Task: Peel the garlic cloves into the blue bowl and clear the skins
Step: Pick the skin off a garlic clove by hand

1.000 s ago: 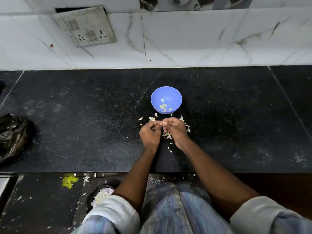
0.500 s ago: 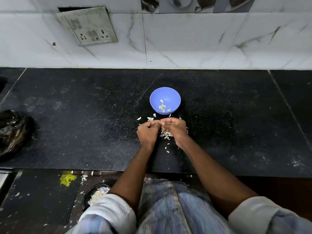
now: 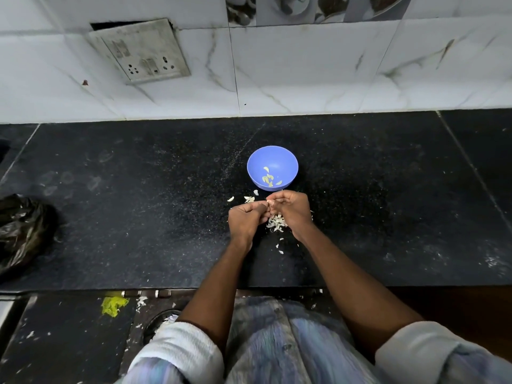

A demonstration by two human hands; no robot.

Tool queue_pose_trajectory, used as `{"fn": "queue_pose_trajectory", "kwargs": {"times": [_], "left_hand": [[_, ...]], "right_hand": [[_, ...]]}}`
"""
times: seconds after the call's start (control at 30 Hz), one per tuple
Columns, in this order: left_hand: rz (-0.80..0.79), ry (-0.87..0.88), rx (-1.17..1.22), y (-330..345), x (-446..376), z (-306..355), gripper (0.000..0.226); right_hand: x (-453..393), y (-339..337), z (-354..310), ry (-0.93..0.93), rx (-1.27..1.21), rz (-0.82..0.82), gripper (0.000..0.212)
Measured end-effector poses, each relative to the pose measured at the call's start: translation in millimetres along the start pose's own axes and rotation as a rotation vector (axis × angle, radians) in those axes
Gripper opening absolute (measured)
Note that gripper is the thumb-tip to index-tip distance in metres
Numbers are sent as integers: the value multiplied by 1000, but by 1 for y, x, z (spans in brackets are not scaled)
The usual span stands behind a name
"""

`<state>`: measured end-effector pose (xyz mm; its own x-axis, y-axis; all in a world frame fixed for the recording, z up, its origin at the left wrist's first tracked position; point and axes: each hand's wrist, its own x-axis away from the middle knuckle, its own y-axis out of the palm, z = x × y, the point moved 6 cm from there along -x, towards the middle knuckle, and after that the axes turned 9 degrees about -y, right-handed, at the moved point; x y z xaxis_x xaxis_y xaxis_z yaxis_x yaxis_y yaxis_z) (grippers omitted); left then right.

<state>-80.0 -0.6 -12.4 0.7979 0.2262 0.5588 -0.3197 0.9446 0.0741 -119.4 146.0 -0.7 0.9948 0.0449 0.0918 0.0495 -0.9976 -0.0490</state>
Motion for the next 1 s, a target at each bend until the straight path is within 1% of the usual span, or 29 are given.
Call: {"fn": "queue_pose_trajectory", "kwargs": {"times": [0.2, 0.33, 0.47, 0.63, 0.83, 0.93, 1.0], "left_hand": [[64, 70, -91, 7, -6, 7, 10], [68, 118, -181, 13, -7, 9, 14], [96, 128, -200, 14, -4, 7, 11], [111, 121, -217, 14, -5, 10, 7], [194, 141, -315, 18, -7, 10, 11], [130, 151, -261, 19, -10, 8, 13], [81, 122, -191, 18, -12, 5, 17]], "right_hand": [[-11, -9, 1, -6, 36, -55, 10], [-15, -15, 4, 4, 26, -72, 10], [-16, -17, 6, 2, 43, -91, 9], [-15, -15, 9, 10, 44, -78, 10], [-15, -13, 10, 37, 17, -46, 10], [-16, -13, 9, 46, -24, -43, 10], [-16, -14, 9, 56, -47, -43, 10]]}}
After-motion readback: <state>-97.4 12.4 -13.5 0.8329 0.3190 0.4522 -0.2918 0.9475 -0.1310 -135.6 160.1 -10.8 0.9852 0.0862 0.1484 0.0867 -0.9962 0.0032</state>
